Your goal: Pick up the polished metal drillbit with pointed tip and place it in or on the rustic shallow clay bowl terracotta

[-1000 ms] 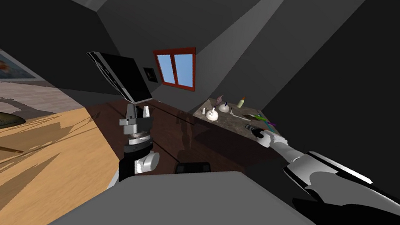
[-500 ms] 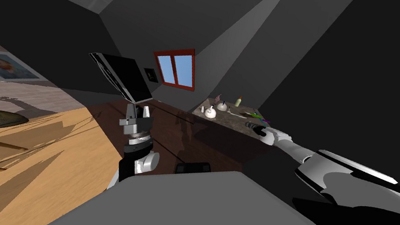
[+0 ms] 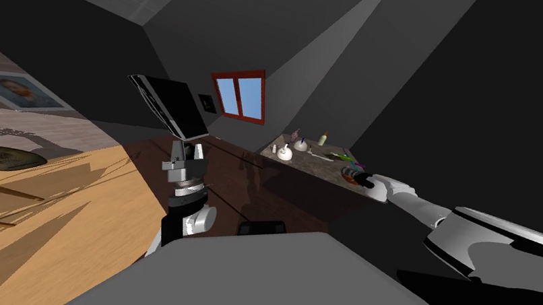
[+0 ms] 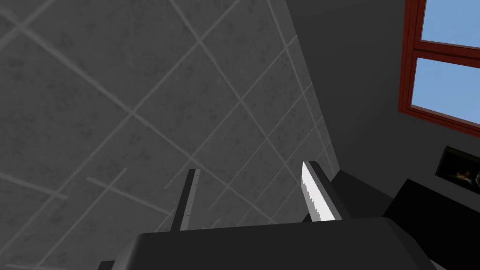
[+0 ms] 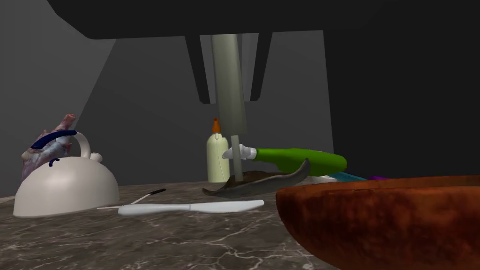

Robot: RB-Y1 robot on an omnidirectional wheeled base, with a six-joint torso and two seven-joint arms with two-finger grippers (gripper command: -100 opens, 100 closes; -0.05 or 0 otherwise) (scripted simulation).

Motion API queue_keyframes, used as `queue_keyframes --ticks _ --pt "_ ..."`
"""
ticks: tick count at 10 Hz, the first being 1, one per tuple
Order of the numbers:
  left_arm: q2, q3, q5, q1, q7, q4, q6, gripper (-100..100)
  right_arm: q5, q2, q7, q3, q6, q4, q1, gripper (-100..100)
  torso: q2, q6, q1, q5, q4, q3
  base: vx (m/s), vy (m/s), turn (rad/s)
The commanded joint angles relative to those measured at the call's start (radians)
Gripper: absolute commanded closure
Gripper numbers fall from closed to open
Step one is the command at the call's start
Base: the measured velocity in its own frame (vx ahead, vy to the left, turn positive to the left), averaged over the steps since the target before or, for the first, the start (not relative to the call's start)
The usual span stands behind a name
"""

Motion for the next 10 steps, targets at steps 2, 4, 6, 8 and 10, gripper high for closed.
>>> queue_keyframes --ticks 2,4,6,8,10 --pt "0.0 0.0 0.0 0.0 0.0 0.0 0.0 0 -0.031 -0.044 -0.047 0.029 -0.032 0.033 0.014 100 -0.001 0.0 0.0 0.0 0.0 0.0 0.033 -0.044 0.041" --pt "0.0 0.0 0.0 0.0 0.0 0.0 0.0 0 -0.058 -0.085 -0.084 0.044 -0.056 0.054 0.037 100 -0.001 0.001 -0.001 0.0 0.0 0.0 0.041 -0.046 0.047" --pt "0.0 0.0 0.0 0.0 0.0 0.0 0.0 0 -0.08 -0.119 -0.117 0.056 -0.076 0.074 0.058 100 -0.001 0.0 -0.001 -0.001 0.0 0.0 0.035 -0.039 0.03" --pt "0.0 0.0 0.0 0.0 0.0 0.0 0.0 0 -0.097 -0.146 -0.141 0.064 -0.093 0.09 0.074 100 -0.001 0.001 -0.001 -0.001 0.0 0.0 0.037 -0.035 0.035" --pt "0.0 0.0 0.0 0.0 0.0 0.0 0.0 0 -0.095 -0.146 -0.133 0.056 -0.085 0.077 0.079 -100 0.0 -0.001 0.001 -0.002 0.0 0.0 0.008 -0.008 -0.003"
